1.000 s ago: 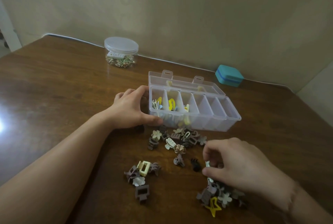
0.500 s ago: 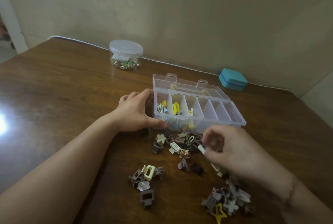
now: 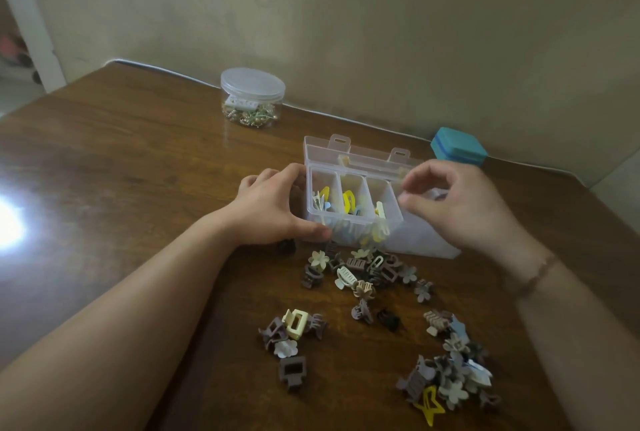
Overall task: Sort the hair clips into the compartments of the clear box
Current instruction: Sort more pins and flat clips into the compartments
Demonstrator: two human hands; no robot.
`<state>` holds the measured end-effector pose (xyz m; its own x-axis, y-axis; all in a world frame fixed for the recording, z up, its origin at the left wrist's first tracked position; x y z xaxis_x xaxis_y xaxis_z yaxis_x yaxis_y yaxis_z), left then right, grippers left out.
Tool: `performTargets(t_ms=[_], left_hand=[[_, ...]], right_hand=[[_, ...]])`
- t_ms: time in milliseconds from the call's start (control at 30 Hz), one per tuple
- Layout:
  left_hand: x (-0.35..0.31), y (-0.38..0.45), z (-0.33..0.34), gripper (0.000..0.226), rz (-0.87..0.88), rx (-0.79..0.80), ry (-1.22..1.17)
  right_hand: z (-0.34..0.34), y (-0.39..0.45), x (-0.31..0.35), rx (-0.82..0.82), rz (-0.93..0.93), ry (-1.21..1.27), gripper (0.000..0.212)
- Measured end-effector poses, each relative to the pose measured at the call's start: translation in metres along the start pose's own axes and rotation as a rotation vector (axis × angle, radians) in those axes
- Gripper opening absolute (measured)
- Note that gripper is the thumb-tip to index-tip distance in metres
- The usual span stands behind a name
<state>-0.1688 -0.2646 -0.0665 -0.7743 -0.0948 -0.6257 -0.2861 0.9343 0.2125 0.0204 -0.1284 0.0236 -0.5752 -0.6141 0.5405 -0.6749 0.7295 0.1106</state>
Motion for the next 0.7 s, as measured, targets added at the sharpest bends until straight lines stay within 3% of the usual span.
performTargets(t_ms=[100, 300, 500, 700], left_hand=[[-0.003, -0.001, 0.0, 0.094, 0.002, -0.013, -0.007], [-0.004, -0.001, 0.0, 0.093, 0.002, -0.02, -0.004], [-0.001, 0.001, 0.001, 0.105, 0.008, 0.007, 0.015], [-0.004, 0.0, 0.0, 0.1, 0.001, -0.002, 0.006]], right_hand=[[-0.003, -0.059, -0.003, 0.199, -0.23, -0.115, 0.015], [0.001, -0.143, -0.044, 0.122, -0.594, -0.289, 0.01], [0.018, -0.166, -0.068, -0.045, -0.63, -0.384, 0.019], [0.025, -0.162, -0.071, -0.119, -0.737, -0.462, 0.014]])
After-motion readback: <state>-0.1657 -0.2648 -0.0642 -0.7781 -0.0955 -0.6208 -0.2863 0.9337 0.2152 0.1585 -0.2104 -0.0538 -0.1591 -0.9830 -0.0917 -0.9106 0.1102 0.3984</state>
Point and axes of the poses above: each hand's wrist, its own y-axis towards the middle knuckle, its own z-axis out of the palm, x = y × z, the point moved 3 cm from there along y, towards the middle knuckle, and after that the axes turned 13 degrees about z, right-handed, at the moved point
